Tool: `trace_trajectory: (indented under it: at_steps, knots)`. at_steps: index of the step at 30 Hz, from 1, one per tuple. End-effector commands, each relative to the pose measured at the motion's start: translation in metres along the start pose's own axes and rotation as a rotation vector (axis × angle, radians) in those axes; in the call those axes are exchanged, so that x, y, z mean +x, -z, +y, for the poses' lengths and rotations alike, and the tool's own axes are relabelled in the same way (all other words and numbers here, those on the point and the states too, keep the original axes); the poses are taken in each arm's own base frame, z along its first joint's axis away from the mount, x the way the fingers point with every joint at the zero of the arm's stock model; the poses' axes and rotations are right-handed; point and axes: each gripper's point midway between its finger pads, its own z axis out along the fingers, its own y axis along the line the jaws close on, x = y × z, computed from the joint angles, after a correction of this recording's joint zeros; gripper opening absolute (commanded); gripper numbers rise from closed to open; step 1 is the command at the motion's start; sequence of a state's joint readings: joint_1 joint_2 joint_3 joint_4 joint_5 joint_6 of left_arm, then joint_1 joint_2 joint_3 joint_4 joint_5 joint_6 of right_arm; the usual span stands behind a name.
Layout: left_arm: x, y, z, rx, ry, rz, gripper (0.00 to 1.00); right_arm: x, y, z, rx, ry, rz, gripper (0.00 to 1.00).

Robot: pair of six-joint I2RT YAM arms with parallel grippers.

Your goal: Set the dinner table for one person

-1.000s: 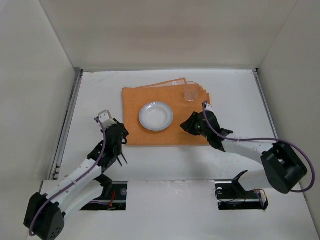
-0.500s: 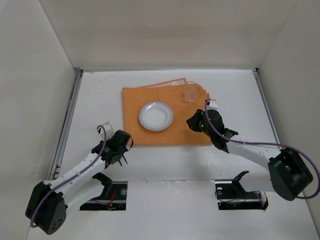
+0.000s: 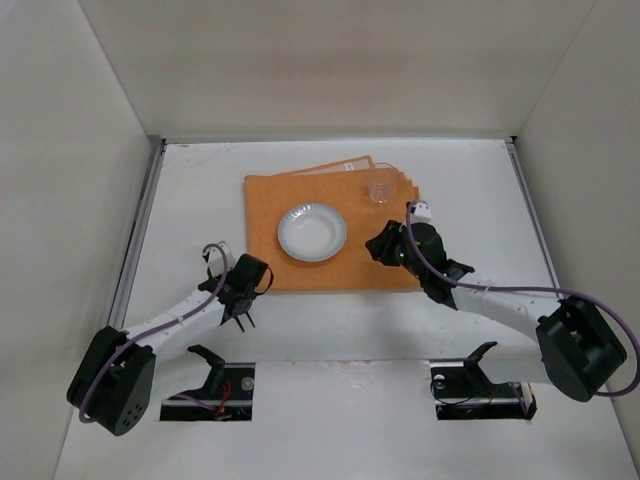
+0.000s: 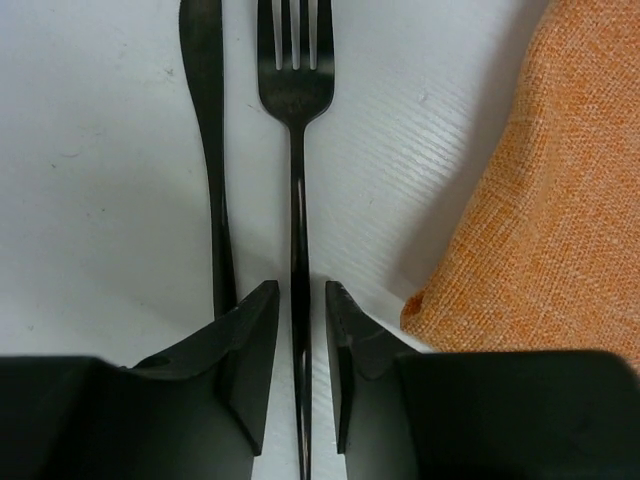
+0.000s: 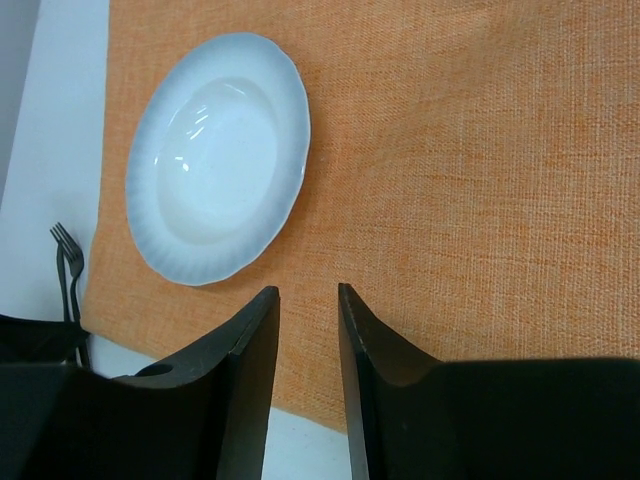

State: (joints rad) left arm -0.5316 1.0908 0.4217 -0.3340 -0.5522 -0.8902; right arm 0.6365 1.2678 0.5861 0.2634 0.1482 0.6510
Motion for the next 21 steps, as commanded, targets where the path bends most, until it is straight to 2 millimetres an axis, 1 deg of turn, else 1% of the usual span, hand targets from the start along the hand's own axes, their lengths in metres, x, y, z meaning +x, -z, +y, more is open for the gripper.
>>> trace_trajectory:
  at_steps: [1, 4, 5, 7, 10, 12, 14, 16, 18, 20, 21]
  knots:
    - [0.002, -0.002, 0.0, -0.013, -0.032, 0.023, 0.21, -0.02, 0.006, 0.013, -0.058, -0.012, -0.075, 0.37]
    - [0.002, -0.002, 0.001, -0.026, -0.065, 0.035, 0.07, -0.023, 0.007, 0.008, -0.049, -0.028, -0.085, 0.38]
    - [0.0, -0.001, 0.001, -0.024, -0.064, 0.033, 0.05, -0.025, 0.008, 0.008, -0.051, -0.031, -0.089, 0.39]
    - [-0.007, 0.003, 0.0, -0.013, -0.052, 0.018, 0.03, -0.027, 0.008, 0.002, -0.033, -0.036, -0.103, 0.4]
    - [-0.031, 0.019, 0.0, 0.001, -0.038, -0.037, 0.02, -0.028, 0.007, -0.004, -0.022, -0.056, -0.103, 0.4]
    - [-0.056, 0.037, -0.001, 0.022, -0.025, -0.103, 0.02, -0.029, 0.008, -0.005, -0.017, -0.058, -0.107, 0.41]
    - [-0.079, 0.056, -0.007, 0.051, -0.014, -0.151, 0.02, -0.03, 0.007, -0.01, -0.003, -0.062, -0.116, 0.42]
    - [-0.098, 0.076, -0.021, 0.108, -0.016, -0.19, 0.02, -0.032, 0.007, -0.015, 0.006, -0.077, -0.121, 0.43]
    - [-0.107, 0.089, -0.039, 0.163, -0.013, -0.214, 0.02, -0.036, 0.01, -0.018, 0.011, -0.09, -0.14, 0.44]
    - [-0.111, 0.098, -0.063, 0.221, -0.023, -0.22, 0.02, -0.043, 0.013, -0.029, 0.041, -0.104, -0.179, 0.46]
    - [-0.11, 0.103, -0.08, 0.255, -0.036, -0.217, 0.02, -0.047, 0.015, -0.035, 0.059, -0.111, -0.194, 0.46]
